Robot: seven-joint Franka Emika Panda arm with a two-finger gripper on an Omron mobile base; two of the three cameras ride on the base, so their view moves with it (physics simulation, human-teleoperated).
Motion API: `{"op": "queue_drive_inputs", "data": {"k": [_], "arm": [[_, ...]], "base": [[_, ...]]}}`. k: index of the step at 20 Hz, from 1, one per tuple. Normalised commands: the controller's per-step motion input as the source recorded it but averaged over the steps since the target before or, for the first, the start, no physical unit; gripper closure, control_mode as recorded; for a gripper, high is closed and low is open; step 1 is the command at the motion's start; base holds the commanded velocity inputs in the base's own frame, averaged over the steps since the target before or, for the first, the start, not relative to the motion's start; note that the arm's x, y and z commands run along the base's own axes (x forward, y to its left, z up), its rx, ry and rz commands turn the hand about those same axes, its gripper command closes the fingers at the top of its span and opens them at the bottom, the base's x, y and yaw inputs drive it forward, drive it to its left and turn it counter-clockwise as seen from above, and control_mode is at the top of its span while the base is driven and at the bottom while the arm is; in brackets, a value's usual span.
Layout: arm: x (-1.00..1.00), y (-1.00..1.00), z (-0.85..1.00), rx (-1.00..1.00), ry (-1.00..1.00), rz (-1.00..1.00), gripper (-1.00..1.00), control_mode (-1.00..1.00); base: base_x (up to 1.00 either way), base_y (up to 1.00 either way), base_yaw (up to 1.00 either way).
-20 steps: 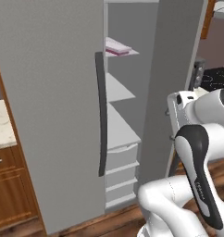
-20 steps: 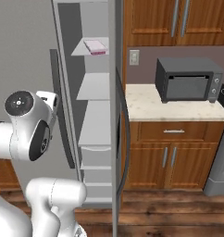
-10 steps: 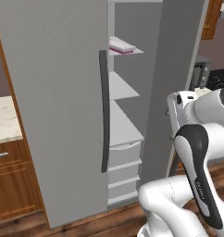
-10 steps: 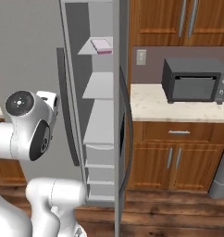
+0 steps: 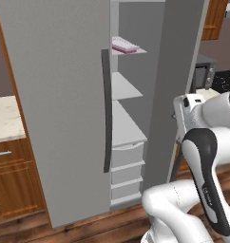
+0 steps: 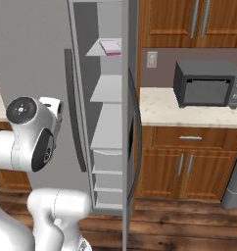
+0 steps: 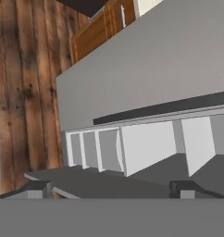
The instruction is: The ice cube tray has been filled with water. Take the tray and place it in the freezer to make ice. Close the freezer door after placing the tray.
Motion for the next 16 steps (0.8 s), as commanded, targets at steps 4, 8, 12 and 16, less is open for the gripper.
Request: {"op": "queue_drive_inputs", "data": {"k": [4,8,12,16], "arm": [[-0.07,0.0,-0.03,0.0,-0.02,-0.03,-1.0,-1.0],[-0.14,-0.1,-0.08,0.0,-0.05,-0.02,-1.0,-1.0],[-0.19,-0.09,-0.03,0.0,-0.05,-0.01,-1.0,-1.0],[-0.35,-0.04,0.0,0.0,-0.08,0.0,-1.0,-1.0]], "base": [[0.0,0.0,0.0],[0.0,0.0,0.0],[0.0,0.0,0.0],[0.0,0.0,0.0]]}}
